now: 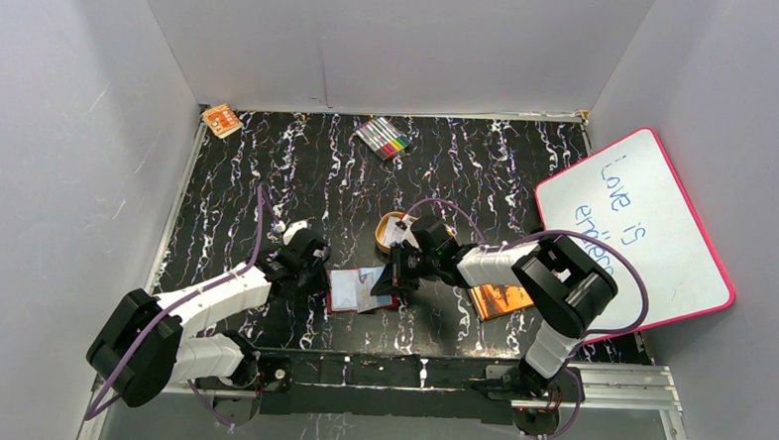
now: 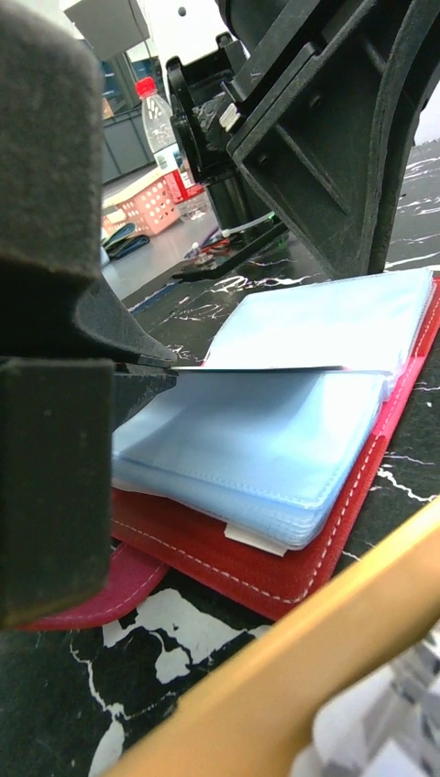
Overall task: Put the credit cards into the card holder
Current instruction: Insert the credit card into the card holder.
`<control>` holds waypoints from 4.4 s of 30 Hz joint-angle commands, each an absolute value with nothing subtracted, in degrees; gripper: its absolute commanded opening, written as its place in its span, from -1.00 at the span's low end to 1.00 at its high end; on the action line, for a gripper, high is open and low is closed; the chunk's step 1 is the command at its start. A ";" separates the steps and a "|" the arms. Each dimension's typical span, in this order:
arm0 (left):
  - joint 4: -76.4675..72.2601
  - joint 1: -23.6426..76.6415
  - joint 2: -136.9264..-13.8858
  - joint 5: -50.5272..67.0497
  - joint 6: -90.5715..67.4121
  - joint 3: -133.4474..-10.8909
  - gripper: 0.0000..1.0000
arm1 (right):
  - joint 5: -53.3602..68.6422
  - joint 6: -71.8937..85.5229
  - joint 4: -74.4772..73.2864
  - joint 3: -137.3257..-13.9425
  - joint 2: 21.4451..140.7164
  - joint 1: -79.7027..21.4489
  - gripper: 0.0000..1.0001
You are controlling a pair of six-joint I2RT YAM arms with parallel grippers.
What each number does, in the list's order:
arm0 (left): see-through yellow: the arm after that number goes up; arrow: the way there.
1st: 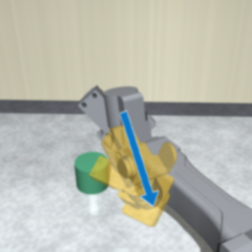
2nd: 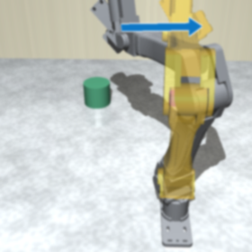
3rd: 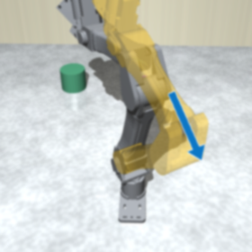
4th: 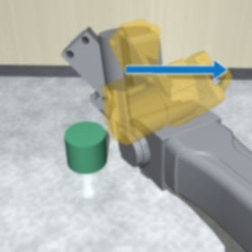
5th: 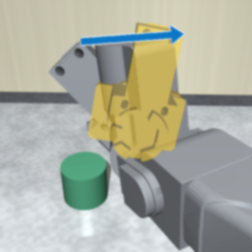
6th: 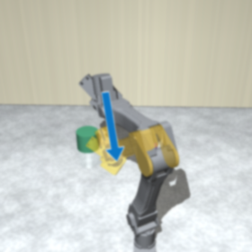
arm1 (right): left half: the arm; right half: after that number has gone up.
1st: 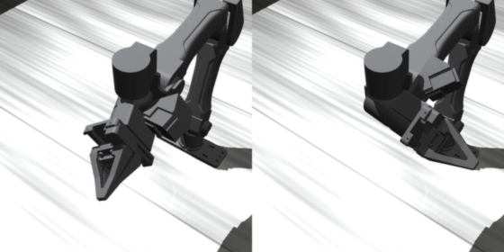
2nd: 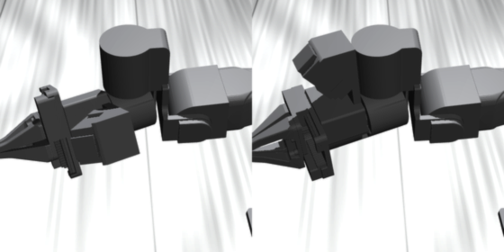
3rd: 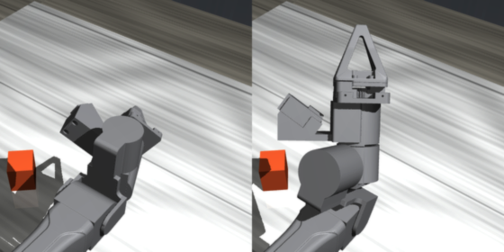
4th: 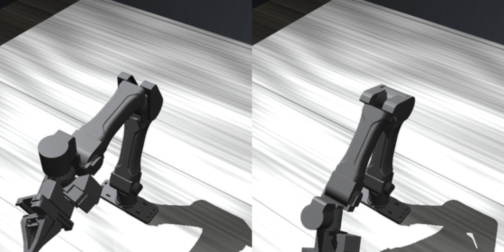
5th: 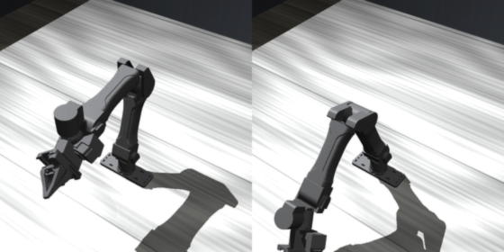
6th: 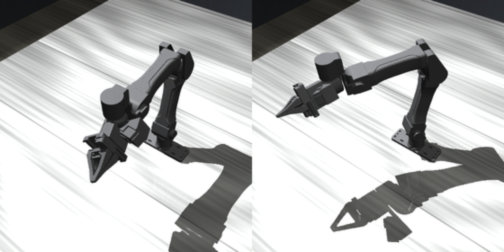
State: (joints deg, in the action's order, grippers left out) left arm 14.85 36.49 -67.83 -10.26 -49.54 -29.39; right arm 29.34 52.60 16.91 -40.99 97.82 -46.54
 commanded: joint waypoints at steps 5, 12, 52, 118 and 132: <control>18.32 36.21 -69.69 -10.92 -49.39 -28.12 -0.37 | 30.76 52.56 19.07 -44.49 99.89 -46.49 -1.00; 17.83 36.21 -69.91 -10.49 -49.13 -28.04 -0.38 | 30.94 53.20 21.09 -44.37 101.06 -46.43 -1.00; 14.93 36.21 -68.46 -5.38 -51.80 -24.92 -0.42 | 26.01 58.74 25.25 -43.69 104.64 -48.45 -1.00; 14.53 36.17 -65.29 -2.51 -52.36 -23.15 -0.65 | 22.56 56.02 13.45 -51.07 104.08 -52.00 -0.18; 15.44 36.17 -63.46 -3.19 -52.41 -22.91 -0.71 | 18.57 52.16 3.87 -56.91 104.61 -53.78 -0.15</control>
State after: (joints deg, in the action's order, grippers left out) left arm 10.50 36.10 -63.88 -3.38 -52.73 -24.67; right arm 21.30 54.78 8.08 -53.80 105.14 -53.15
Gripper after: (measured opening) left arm 0.141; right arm 0.416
